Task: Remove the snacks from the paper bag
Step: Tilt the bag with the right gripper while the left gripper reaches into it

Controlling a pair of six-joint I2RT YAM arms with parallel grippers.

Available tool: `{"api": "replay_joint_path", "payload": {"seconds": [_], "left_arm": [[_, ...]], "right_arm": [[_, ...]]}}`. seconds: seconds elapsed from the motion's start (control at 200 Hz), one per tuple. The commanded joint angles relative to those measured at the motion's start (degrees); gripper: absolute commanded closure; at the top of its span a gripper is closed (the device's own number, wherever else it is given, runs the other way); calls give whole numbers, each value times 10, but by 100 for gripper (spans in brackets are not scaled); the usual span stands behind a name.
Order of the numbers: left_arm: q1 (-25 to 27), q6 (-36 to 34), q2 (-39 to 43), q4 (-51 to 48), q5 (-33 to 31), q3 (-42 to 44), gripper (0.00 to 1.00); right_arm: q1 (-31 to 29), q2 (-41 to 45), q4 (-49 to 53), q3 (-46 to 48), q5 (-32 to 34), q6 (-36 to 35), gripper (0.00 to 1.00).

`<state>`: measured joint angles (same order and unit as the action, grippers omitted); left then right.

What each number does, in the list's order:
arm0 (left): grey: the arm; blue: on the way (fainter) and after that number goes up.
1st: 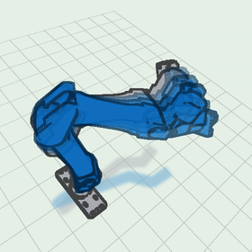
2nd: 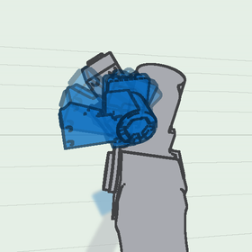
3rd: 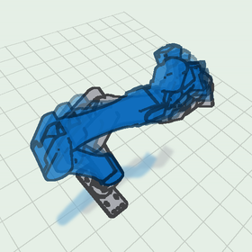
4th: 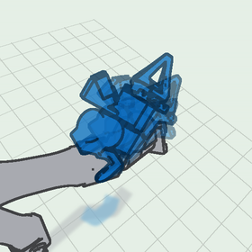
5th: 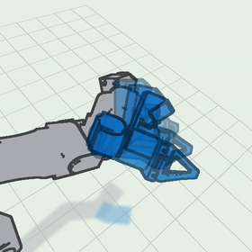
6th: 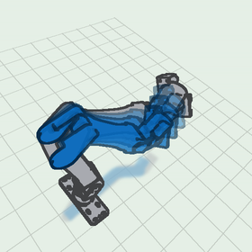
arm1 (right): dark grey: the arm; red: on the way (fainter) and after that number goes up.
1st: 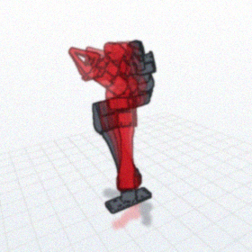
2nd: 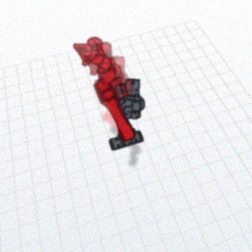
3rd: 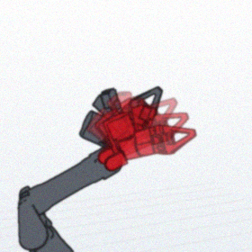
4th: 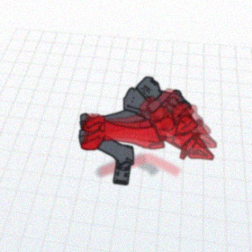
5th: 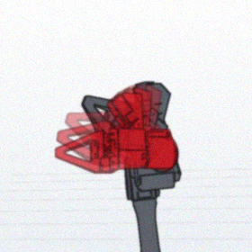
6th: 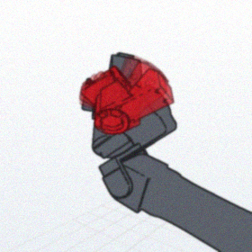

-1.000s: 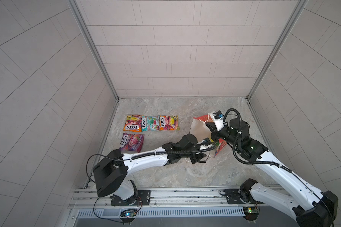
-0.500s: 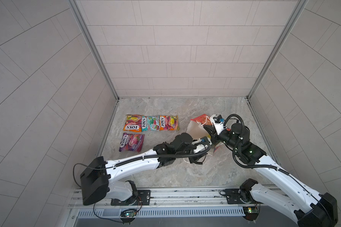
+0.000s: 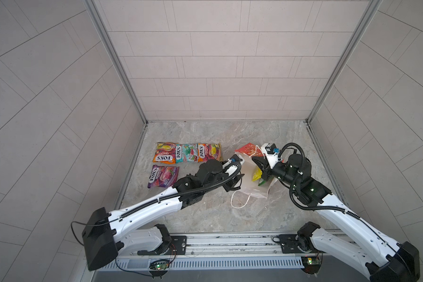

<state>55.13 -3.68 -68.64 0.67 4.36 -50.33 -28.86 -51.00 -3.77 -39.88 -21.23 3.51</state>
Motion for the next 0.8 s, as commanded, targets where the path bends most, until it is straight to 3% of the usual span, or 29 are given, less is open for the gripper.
{"api": "replay_joint_path", "payload": {"seconds": [0.0,0.796], "left_arm": [[3,30,-27,39,-15,3,46],[31,72,-198,140,-59,-53,36]], "right_arm": [[0,14,-36,-10,-13,7,100],[1,-28,-48,-47,13,44,100]]}}
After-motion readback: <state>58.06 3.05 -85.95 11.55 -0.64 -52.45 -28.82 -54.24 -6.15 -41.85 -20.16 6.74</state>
